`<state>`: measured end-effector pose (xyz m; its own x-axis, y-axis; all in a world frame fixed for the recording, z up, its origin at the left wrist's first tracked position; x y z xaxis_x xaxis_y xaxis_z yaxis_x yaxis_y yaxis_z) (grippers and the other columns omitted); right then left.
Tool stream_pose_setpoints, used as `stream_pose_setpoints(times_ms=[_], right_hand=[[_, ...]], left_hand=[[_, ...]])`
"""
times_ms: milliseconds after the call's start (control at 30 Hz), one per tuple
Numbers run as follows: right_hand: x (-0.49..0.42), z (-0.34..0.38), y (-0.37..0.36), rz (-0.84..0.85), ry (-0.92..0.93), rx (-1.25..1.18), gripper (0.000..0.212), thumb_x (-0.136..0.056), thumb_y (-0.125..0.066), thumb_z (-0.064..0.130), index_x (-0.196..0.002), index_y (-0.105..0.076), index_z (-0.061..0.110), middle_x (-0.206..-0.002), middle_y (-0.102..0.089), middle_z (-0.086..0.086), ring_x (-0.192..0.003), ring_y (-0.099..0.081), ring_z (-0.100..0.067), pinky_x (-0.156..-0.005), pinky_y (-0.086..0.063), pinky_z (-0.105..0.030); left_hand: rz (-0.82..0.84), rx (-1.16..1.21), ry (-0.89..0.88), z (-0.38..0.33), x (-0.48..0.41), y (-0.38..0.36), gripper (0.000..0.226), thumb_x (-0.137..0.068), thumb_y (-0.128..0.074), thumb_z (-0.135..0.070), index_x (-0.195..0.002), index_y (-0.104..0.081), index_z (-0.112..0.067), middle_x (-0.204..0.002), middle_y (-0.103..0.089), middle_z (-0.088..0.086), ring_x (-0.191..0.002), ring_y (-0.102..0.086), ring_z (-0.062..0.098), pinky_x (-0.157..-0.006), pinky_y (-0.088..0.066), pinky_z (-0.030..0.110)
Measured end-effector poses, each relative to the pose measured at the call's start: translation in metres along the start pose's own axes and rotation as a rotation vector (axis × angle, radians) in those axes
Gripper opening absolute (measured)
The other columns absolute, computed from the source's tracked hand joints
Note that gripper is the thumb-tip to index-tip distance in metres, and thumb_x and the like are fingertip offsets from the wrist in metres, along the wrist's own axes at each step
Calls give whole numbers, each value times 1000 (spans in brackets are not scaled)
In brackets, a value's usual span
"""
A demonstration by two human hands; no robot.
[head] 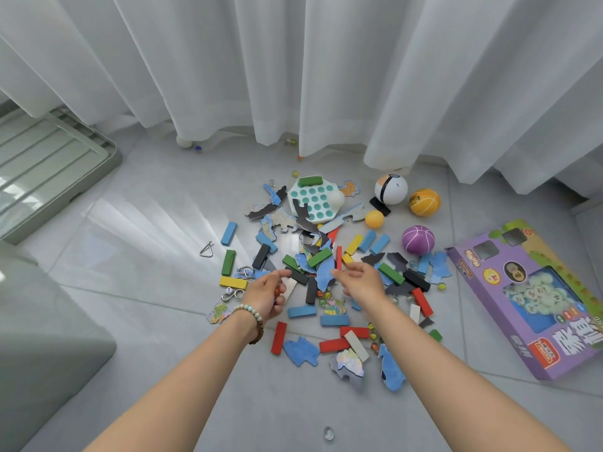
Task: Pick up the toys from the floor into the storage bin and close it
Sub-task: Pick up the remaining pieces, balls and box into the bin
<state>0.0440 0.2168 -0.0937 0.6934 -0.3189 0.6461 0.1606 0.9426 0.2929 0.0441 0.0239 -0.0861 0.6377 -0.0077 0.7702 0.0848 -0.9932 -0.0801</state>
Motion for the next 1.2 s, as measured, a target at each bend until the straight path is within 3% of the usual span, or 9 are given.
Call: stream_pose_setpoints(times_ms=[133, 233, 500, 667, 800, 900, 967, 1067, 1200], right_hand=[[-1, 10, -19, -21, 74, 171, 54, -76, -77, 27, -117, -47, 9, -101, -51, -2, -89, -51, -18, -76, -44, -30], [0, 10, -33, -41, 52, 211, 53, -75, -78, 26, -113, -45, 8, -89, -48, -1, -80, -48, -19, -69, -40, -30], [-9, 5, -38, -41, 11, 148, 41, -79, -74, 27, -108, -52, 9, -99, -55, -3, -89, -54, -21, -79, -47, -33], [-11, 0, -43, -13, -28, -1, 25, -81, -72, 21, -96, -53, 14, -106, -63, -9, -96, -63, -29, -86, -54, -46], [-9, -1, -45, 29, -67, -153, 18, -86, -66, 16, -100, -55, 12, -104, -63, -10, -92, -65, -27, -69, -57, -33], [-3, -1, -46, 62, -76, -222, 7, -88, -63, 15, -85, -58, 14, -89, -64, -5, -73, -63, -17, -60, -55, -23], [-1, -1, -43, 58, -83, -251, 8, -89, -63, 18, -84, -59, 14, -84, -63, -3, -70, -61, -14, -64, -57, -25], [0, -2, -32, 56, -78, -247, 6, -88, -64, 22, -83, -62, 18, -87, -64, -3, -79, -59, -16, -83, -54, -34], [6, -7, -29, 151, -78, -116, 18, -84, -69, 22, -90, -70, 5, -80, -60, -7, -67, -51, -16, -63, -43, -23]], left_hand=[[31, -106, 68, 9, -4, -1, 27, -99, -37, -17, -117, -57, -15, -60, -40, -1, -32, -32, 3, -32, -27, 12], [85, -119, 101, 17, -4, -8, 27, -99, -35, -19, -117, -56, -17, -60, -39, -1, -32, -31, 3, -32, -25, 11], [150, -61, 151, 16, -4, -15, 26, -101, -32, -24, -117, -53, -23, -61, -35, -1, -32, -29, 3, -32, -23, 10], [188, -97, 114, 14, -6, -19, 35, -102, -29, -25, -131, -47, -26, -61, -35, -3, -37, -28, 3, -33, -24, 11], [193, -112, 67, 10, -7, -20, 36, -101, -28, -22, -129, -49, -28, -61, -36, -3, -39, -28, 4, -34, -24, 12], [187, -112, 42, 9, -7, -20, 36, -101, -28, -21, -127, -52, -27, -60, -37, -3, -38, -30, 4, -34, -25, 12], [153, -111, 38, 10, -9, -18, 36, -101, -28, -20, -130, -51, -23, -60, -37, -2, -37, -30, 4, -34, -25, 13], [98, -126, 32, 10, -10, -9, 38, -101, -28, -18, -135, -45, -18, -61, -38, -1, -36, -29, 4, -33, -25, 13], [50, -144, 52, 15, -11, 4, 36, -100, -32, -20, -132, -49, -17, -60, -39, -2, -37, -29, 4, -34, -23, 13]])
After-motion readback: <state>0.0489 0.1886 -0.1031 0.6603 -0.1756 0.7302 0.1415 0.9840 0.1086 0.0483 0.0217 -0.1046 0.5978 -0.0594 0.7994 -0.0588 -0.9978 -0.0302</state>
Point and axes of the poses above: each hand's wrist, its own x-axis away from the middle knuckle, its own y-axis out of the back of the hand, z = x × y, the point moved 4 cm from there along -x, towards the middle knuckle
